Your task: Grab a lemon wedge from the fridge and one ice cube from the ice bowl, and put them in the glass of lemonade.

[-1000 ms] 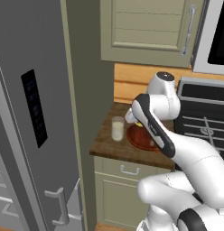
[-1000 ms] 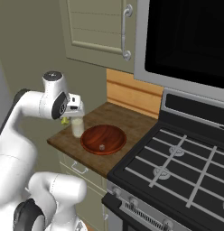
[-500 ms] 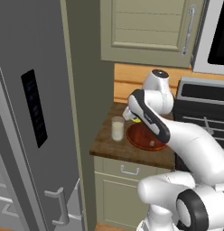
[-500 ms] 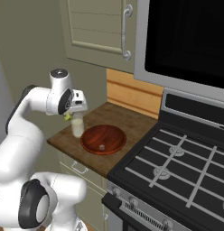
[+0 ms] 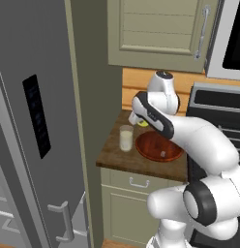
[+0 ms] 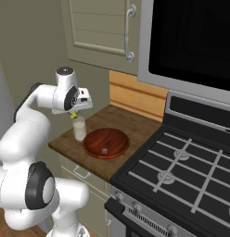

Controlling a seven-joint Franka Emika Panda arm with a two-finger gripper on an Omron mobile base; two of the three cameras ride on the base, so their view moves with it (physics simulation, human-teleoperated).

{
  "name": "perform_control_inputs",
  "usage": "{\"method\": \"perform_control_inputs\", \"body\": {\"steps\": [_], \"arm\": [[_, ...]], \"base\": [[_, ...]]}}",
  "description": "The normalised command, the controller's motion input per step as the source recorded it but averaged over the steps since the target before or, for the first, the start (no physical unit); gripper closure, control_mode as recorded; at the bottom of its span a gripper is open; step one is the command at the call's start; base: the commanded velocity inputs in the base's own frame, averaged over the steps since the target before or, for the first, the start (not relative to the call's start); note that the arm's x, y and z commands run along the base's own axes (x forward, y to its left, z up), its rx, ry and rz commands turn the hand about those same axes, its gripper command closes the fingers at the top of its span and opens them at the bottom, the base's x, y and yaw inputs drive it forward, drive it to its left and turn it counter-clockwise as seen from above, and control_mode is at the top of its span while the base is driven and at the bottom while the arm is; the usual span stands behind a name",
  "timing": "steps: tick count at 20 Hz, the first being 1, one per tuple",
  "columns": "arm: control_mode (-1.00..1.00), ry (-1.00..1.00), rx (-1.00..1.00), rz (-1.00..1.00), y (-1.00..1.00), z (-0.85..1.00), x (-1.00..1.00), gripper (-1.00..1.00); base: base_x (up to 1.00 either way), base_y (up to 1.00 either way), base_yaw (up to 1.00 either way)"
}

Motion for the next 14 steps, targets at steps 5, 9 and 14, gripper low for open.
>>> {"method": "perform_control_inputs", "body": {"steps": [5,9,14], "arm": [[-1.00,0.00,-0.02,0.00,0.00,-0.20,0.00,1.00],[-1.00,0.01,-0.01,0.00,0.06,0.00,0.31,1.00],[-1.00,0.08,0.00,-0.01,0.04,0.00,0.63,1.00]], "base": [[0.00,0.00,0.00],[0.00,0.00,0.00],[0.00,0.00,0.00]]}}
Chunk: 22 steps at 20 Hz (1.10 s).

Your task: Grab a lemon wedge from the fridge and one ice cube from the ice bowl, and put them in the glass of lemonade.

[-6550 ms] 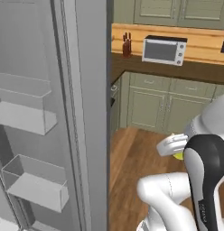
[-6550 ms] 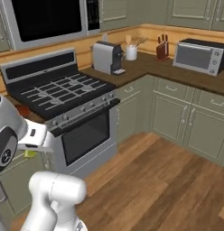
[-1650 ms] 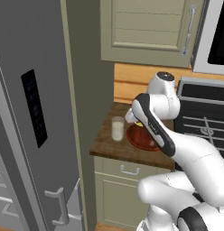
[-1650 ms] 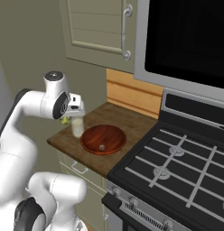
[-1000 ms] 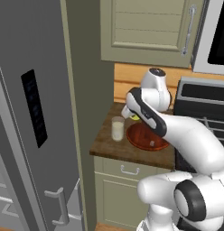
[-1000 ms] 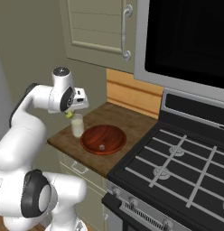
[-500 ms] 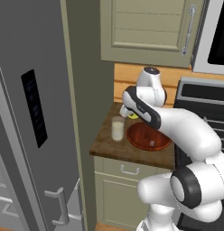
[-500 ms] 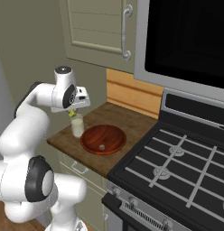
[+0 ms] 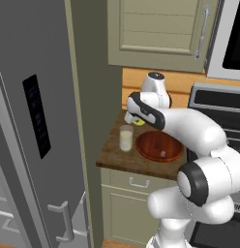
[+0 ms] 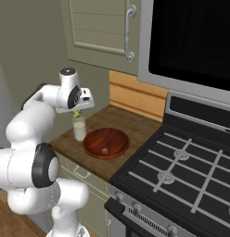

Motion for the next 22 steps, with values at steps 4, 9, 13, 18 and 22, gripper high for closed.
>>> {"method": "perform_control_inputs", "body": {"steps": [4,9,13,18,22], "arm": [[-1.00,0.02,-0.01,0.00,0.01,0.00,0.70,1.00],[-1.00,0.02,-0.07,0.00,0.20,-0.09,0.14,1.00],[-1.00,0.00,-0.01,0.00,0.13,-0.38,0.00,1.00],[-1.00,0.00,0.00,0.00,0.03,-0.15,0.02,1.00],[-1.00,0.00,0.00,0.00,0.00,-0.31,0.17,1.00]], "base": [[0.00,0.00,0.00],[0.00,0.00,0.00],[0.00,0.00,0.00],[0.00,0.00,0.00],[0.00,0.00,0.00]]}}
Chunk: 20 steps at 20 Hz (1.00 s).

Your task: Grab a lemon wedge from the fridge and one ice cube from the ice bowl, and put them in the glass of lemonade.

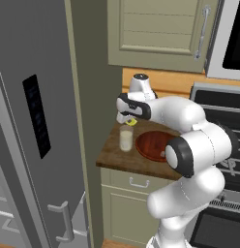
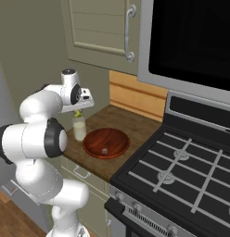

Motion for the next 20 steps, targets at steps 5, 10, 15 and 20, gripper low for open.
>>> {"method": "perform_control_inputs", "body": {"steps": [5,10,15,20], "arm": [[-1.00,0.00,0.00,0.00,0.00,-0.16,0.06,1.00],[-1.00,0.03,-0.05,0.00,0.06,0.06,0.09,1.00],[-1.00,0.02,-0.04,0.00,0.22,0.01,0.14,1.00],[-1.00,0.01,-0.01,0.00,0.13,-0.04,0.09,1.00]], "base": [[0.00,0.00,0.00],[0.00,0.00,0.00],[0.00,0.00,0.00],[0.00,0.00,0.00]]}}
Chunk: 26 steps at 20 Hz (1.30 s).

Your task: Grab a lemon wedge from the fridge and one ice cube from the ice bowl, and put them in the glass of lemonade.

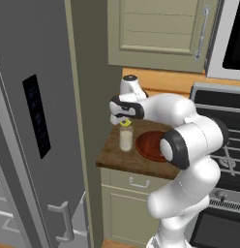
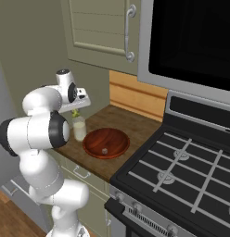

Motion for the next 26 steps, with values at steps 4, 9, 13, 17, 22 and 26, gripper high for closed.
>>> {"method": "perform_control_inputs", "body": {"steps": [4,9,13,17,22,26], "arm": [[-1.00,-0.01,0.00,0.00,0.00,-0.26,0.00,1.00],[-1.00,0.00,0.00,0.00,0.00,-0.16,0.00,1.00],[-1.00,-0.01,0.00,0.00,-0.05,-0.02,0.00,1.00],[-1.00,0.00,0.00,0.00,-0.10,0.00,0.00,1.00],[-1.00,0.00,0.00,0.00,0.00,0.00,0.00,1.00],[-1.00,0.00,0.00,0.00,0.00,0.00,0.00,-1.00]], "base": [[0.00,0.00,0.00],[0.00,0.00,0.00],[0.00,0.00,0.00],[0.00,0.00,0.00],[0.00,0.00,0.00],[0.00,0.00,0.00]]}}
